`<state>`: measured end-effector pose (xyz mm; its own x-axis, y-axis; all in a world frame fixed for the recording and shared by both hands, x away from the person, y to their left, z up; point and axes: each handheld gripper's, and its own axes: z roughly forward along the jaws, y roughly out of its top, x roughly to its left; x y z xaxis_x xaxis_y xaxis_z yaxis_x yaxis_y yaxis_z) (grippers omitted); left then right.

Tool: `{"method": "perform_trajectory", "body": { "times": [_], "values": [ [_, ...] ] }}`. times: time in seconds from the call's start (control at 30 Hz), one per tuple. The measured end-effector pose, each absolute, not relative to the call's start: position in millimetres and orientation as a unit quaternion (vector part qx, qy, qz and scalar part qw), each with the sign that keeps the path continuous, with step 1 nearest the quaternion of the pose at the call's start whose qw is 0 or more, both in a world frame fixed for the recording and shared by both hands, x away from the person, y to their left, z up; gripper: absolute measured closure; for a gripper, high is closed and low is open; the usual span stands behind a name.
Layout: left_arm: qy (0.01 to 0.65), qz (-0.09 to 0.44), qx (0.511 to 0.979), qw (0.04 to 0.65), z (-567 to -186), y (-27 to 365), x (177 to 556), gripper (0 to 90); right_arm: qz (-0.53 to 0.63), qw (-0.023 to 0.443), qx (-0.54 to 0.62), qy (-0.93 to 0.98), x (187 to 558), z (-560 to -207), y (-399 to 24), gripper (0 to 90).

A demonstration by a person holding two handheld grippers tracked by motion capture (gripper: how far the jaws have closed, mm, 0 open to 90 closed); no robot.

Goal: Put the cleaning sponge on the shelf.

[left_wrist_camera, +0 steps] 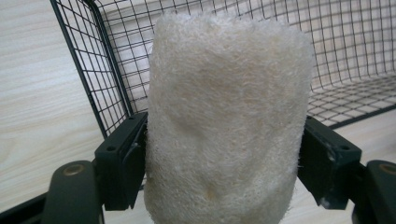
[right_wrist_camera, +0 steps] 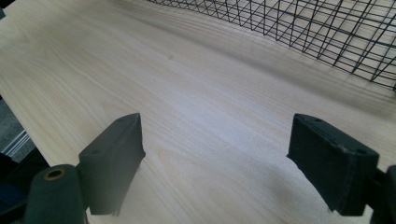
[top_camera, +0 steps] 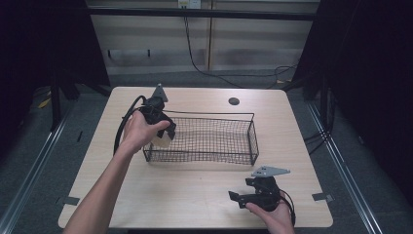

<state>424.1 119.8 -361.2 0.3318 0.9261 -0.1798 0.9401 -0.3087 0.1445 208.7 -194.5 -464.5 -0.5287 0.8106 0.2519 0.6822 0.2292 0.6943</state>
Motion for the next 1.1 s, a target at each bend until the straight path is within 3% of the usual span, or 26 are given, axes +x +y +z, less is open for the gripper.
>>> {"method": "perform_trajectory", "body": {
  "times": [1.1],
  "values": [
    [0.637,-0.023,0.768,0.067,-405.0,120.4,433.0,25.3,0.396,0.074,0.474,0.782,208.6,-464.8,-192.9,16.9]
  ]
}}
